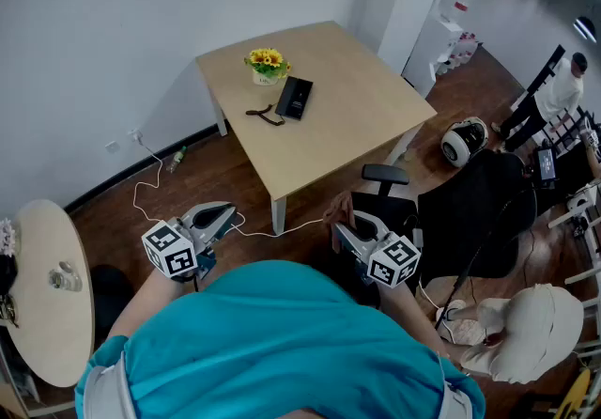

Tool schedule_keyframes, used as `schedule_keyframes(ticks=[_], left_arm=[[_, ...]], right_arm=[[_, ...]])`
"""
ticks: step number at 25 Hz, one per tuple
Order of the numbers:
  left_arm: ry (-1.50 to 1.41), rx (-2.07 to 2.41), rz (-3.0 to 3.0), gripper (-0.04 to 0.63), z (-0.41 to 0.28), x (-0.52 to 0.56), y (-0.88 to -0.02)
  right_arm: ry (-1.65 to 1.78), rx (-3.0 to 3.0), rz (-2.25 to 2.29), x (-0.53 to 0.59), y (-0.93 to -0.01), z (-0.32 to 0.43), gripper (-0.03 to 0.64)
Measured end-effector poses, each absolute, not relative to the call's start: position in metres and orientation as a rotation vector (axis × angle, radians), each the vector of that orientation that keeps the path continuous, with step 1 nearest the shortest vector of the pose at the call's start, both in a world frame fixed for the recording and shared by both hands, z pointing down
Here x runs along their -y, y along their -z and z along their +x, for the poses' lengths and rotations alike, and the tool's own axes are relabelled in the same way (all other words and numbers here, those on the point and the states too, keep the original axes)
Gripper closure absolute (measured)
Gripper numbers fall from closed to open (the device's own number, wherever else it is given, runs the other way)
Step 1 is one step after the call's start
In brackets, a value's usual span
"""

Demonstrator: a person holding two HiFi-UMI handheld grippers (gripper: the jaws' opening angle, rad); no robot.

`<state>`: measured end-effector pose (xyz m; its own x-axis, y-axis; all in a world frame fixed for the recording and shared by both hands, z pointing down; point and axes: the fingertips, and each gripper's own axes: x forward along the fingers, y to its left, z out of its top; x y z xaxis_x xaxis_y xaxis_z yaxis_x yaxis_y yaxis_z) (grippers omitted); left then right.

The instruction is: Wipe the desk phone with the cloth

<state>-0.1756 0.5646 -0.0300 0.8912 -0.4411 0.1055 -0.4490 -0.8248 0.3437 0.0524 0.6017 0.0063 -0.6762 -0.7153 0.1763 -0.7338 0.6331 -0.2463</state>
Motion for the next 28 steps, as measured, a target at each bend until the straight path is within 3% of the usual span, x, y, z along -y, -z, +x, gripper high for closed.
schedule_keyframes(ticks=[9,13,19,28], left_arm=[[-0.06,0.69,2.607,0.591,-0.066,-0.485,-0.101],[-0.075,0.803,2.618,0.591,-0.069,-0.456,-0.15],[0.007,0.687,2.657,0.591,-0.115,-0.473,-0.145],[0.012,0.547,2.726,0.591,-0.173,-0.313,-0.189]], right_arm=[[-0.512,2.758,1.214,-0.511,-0.147,0.166,0.5],[-0.459,2.84,1.13,-0.455,-0.203,0.168,0.5],[-0.399,2.77,1.206,-0.489,-0.184,0.118,0.5],[-0.391,2.684,1.327,-0.343,-0.2,0.066,0.5]])
